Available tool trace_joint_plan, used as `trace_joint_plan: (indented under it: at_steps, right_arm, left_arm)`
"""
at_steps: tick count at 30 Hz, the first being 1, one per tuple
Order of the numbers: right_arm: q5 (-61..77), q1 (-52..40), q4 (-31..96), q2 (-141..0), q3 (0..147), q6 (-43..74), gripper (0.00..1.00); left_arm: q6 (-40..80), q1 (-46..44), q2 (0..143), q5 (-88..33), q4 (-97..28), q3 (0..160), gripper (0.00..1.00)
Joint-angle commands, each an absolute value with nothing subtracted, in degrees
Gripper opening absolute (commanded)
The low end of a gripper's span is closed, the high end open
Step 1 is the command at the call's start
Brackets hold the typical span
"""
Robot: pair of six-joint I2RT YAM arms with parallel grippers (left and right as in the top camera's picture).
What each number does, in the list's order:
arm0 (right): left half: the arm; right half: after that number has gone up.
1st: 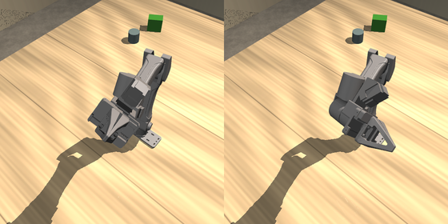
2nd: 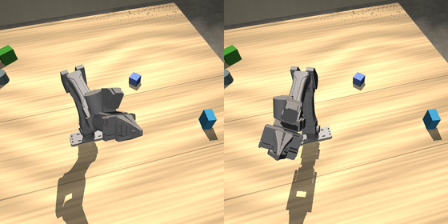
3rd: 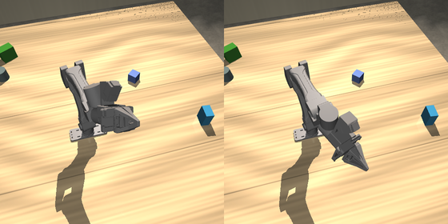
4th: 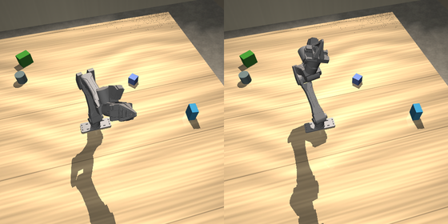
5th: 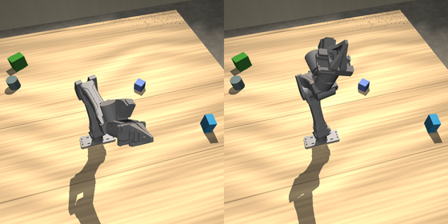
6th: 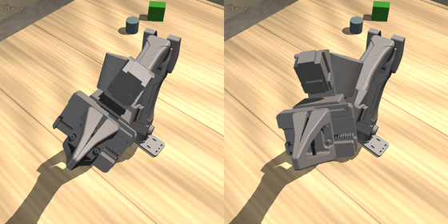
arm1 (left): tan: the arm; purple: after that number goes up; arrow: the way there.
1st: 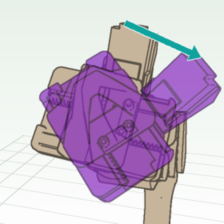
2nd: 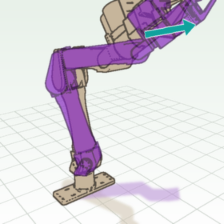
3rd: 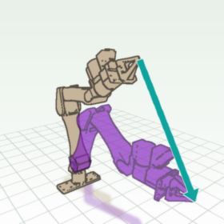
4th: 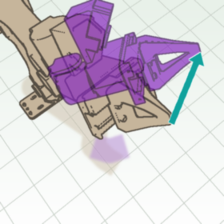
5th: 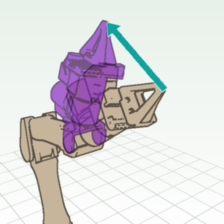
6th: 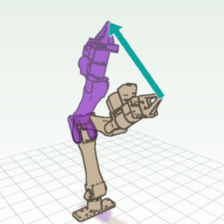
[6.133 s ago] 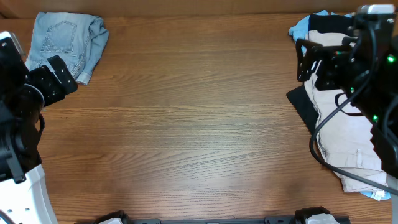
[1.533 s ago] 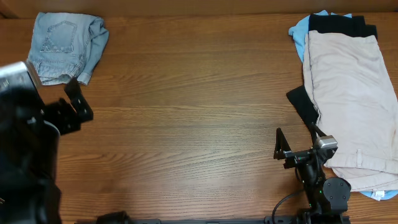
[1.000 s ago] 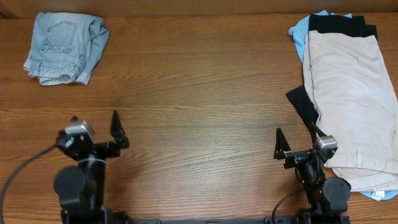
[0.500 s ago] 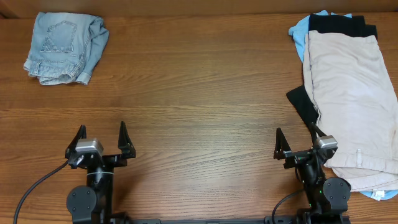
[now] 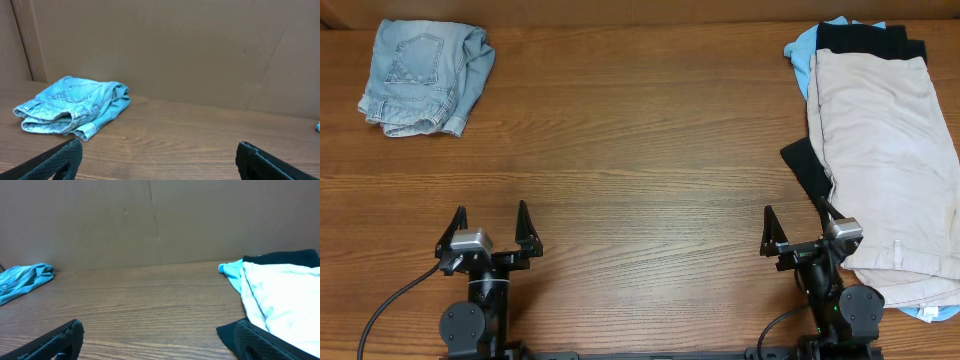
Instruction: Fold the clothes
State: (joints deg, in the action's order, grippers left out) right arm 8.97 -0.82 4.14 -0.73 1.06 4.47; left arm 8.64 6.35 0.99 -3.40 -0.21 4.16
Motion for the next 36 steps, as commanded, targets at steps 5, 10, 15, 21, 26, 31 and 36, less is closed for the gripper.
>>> trace_joint_plan:
  at_steps: [5,10,15,21,26,31,36]
  right_arm:
    - [8.60,-0.67,3.97,-0.16,0.47,4.47,1.00]
    - [8.60,-0.67,3.97,-0.16,0.47,4.47,1.00]
    - [8.60,-0.67,3.97,-0.16,0.47,4.47,1.00]
    - [8.60,-0.67,3.97,-0.16,0.47,4.47,1.00]
    - [8.60,-0.67,3.97,-0.16,0.47,4.47,1.00]
    - [8.60,-0.67,3.97,-0.16,0.47,4.47,1.00]
    - [8.60,-0.67,3.97,-0.16,0.47,4.47,1.00]
  left_arm:
    - [9.41,5.96,0.19,-2.37,0.47,0.89,1.00]
    - [9.39,5.96,0.19,-2.35,-3.16,0.27,1.00]
    - [9.21,5.96,0.19,-2.20,-4.40,0.27,1.00]
    - [9.23,5.96,0.21,-2.15,-4.32,0.27,1.00]
    - [9.21,5.96,0.21,-2.15,-4.29,0.27,1.00]
    - [9.21,5.96,0.21,-2.15,-4.29,0.27,1.00]
    - [9.23,5.96,0.21,-2.15,-4.29,0.27,1.00]
